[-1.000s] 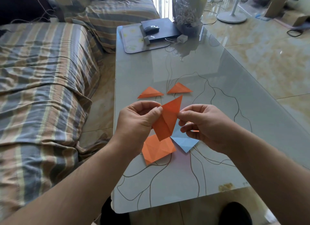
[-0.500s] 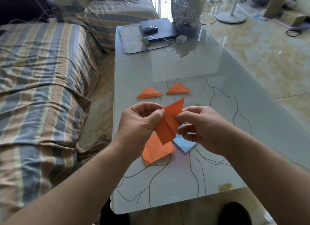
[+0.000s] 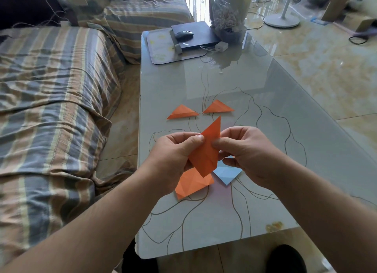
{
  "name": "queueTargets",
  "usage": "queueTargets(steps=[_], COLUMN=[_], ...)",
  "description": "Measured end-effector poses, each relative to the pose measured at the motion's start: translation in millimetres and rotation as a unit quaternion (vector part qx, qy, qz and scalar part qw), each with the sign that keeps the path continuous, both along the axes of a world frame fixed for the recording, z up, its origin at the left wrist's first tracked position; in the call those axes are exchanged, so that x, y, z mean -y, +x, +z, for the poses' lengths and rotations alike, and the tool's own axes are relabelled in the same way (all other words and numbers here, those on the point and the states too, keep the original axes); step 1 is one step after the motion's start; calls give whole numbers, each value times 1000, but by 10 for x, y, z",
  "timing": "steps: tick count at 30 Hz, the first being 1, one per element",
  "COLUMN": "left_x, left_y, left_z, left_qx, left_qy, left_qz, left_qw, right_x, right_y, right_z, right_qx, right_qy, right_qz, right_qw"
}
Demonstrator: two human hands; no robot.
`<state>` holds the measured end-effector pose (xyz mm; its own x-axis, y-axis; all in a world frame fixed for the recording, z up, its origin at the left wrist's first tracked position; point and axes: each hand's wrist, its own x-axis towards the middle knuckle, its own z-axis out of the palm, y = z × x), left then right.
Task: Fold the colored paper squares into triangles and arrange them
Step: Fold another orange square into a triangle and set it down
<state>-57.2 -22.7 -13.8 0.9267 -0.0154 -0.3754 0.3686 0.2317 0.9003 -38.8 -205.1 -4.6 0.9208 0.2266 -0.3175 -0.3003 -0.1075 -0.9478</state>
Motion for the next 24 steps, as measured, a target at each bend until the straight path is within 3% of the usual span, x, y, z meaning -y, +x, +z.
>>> queueTargets(steps=[5, 12, 24], left_x=[-4, -30, -1], left_y=[-5, -26, -46], left_z=[-7, 12, 27], left_qx=[28, 131, 119], left_qy=[4, 127, 135], left_qz=[-9, -7, -32], left_qw=[1000, 983, 983], right_x=[16, 83, 118], right_y=[15, 42, 72], right_z=[-3, 32, 87], right_qx=[18, 20, -14], right_qy=[-12, -4, 48], right_qz=[-6, 2, -12], right_qw=[1000, 1000, 999])
